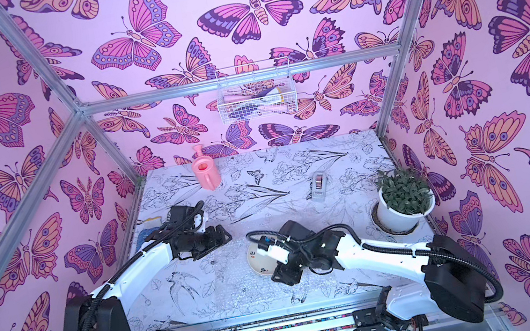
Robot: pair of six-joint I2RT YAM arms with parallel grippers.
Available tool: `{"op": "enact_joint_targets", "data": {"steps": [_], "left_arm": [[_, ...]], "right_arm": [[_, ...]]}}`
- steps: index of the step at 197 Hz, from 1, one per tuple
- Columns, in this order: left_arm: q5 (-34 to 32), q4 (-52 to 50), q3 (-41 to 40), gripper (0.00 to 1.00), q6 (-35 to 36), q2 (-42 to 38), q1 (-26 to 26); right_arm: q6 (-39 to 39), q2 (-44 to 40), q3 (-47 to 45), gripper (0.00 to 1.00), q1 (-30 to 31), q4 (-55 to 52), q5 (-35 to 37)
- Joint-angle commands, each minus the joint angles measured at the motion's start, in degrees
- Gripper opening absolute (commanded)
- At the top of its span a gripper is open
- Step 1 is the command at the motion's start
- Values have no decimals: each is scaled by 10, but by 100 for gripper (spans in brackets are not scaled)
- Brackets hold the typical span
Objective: Wrap dinner plates in bubble wrap
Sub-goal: Place the plate on the bubble wrap, then wrap the plate in the bubble wrap.
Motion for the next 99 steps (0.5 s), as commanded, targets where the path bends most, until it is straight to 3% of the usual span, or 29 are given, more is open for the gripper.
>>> {"op": "enact_joint_targets", "data": {"steps": [1,20,61,99], "left_arm": [[8,-18,7,85,7,-3,0],[10,-18,8,85,7,-4,3],[12,-18,2,85,3,-12,6],[13,-18,-9,85,0,-18,12]], "right_arm": [[-129,22,-4,59,56,-49,72],[-169,47,-9,57,87,-54,98],[-180,99,-7,53,112,-28,130],[-186,139,7,44,129,-12,154]]}}
